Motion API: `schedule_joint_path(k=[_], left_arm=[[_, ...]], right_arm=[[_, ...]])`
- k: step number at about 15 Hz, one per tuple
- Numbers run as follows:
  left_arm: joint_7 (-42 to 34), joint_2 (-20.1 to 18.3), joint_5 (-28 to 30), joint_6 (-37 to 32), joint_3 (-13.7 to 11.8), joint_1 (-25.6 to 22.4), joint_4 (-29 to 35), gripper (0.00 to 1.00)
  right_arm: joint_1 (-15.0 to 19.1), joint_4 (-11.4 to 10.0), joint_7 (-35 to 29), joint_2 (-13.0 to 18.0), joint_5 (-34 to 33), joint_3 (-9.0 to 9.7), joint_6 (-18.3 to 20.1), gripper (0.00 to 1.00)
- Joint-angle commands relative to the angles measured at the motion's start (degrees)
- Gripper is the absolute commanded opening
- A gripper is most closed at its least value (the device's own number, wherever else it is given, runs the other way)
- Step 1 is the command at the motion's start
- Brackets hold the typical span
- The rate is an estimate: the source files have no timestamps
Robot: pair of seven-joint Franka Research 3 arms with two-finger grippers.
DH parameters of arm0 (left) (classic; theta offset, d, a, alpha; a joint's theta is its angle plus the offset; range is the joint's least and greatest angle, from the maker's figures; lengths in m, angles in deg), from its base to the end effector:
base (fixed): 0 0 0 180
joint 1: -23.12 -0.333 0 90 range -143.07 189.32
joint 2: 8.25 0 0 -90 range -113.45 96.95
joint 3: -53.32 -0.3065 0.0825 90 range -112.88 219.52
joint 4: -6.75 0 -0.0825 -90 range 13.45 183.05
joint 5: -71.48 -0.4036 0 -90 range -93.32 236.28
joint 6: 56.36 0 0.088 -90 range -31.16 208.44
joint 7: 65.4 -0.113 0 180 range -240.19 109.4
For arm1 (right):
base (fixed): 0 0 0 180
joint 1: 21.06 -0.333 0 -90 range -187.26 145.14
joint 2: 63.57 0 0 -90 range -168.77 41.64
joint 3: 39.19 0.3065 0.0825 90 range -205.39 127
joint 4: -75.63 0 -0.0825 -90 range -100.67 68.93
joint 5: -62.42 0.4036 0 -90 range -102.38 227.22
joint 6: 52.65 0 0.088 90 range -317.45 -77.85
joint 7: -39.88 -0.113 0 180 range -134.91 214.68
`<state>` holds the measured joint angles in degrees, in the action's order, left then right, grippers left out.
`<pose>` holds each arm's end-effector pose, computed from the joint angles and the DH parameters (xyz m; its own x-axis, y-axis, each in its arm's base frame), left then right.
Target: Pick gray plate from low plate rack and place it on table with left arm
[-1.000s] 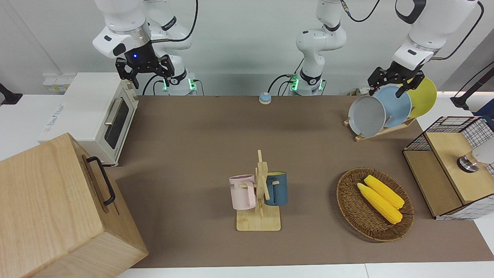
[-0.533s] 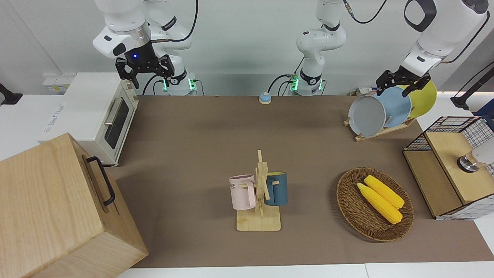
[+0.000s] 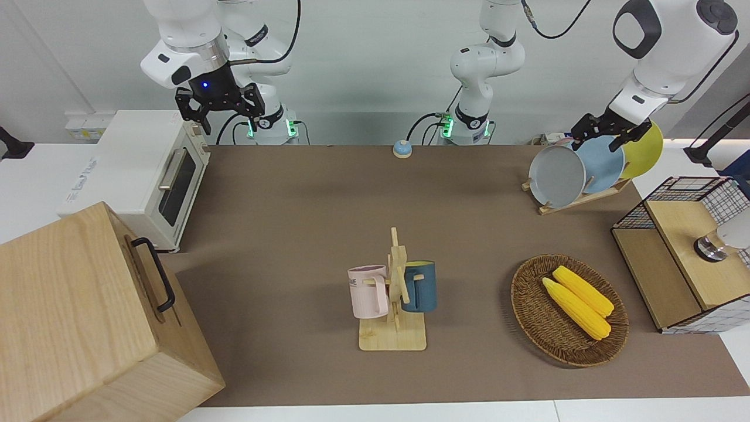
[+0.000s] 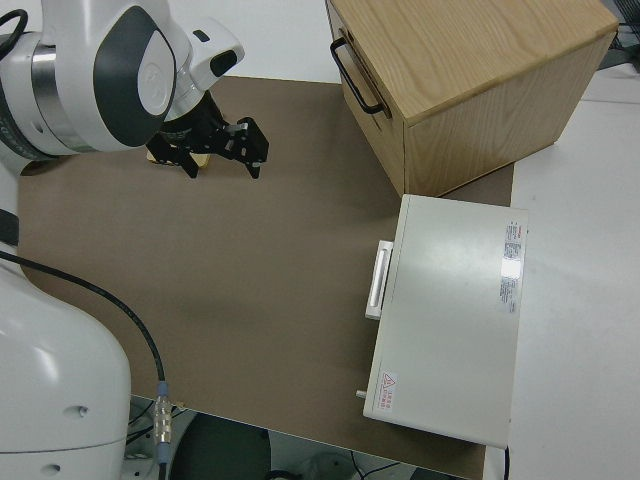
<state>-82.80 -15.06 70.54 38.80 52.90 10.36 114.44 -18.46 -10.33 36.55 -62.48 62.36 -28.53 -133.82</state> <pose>0.5193 0.1235 0.5308 0.9921 -0.0763 -0.0997 -0.0752 -0.9971 0.0153 0.5463 0.0783 0.6406 0.9946 0.0817 -0.0645 0.0825 -0.9966 0.0083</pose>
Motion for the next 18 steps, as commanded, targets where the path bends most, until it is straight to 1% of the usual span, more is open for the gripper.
schedule_joint_path(k=[1, 5, 7, 12, 15, 18], left_arm=[[-1.67, -3.56, -0.91, 4.23, -0.02, -0.86, 6.21, 0.99], [-1.76, -5.31, -0.99, 8.44, -0.02, -0.94, 10.95, 0.99], [-2.02, -5.84, -0.99, 10.82, -0.98, -1.21, 13.15, 0.99], [-3.52, -6.28, -1.08, 13.29, -1.25, -2.08, 15.79, 0.99], [-3.52, -7.16, -1.08, 16.53, -1.25, -2.53, 19.13, 0.99], [-3.6, -7.17, -1.08, 17.33, -1.25, -3.32, 20.36, 0.99]], right_arm=[[0.56, 0.35, 0.08, 0.14, 0.59, 0.32, 0.75, 0.987], [0.56, 0.35, 0.08, 0.14, 0.59, 0.32, 0.75, 0.987], [0.56, 0.35, 0.08, 0.14, 0.59, 0.32, 0.75, 0.99], [0.56, 0.35, 0.08, 0.14, 0.59, 0.32, 0.75, 0.99], [0.56, 0.35, 0.08, 0.14, 0.59, 0.32, 0.75, 0.99], [0.56, 0.35, 0.08, 0.14, 0.59, 0.32, 0.75, 0.99]])
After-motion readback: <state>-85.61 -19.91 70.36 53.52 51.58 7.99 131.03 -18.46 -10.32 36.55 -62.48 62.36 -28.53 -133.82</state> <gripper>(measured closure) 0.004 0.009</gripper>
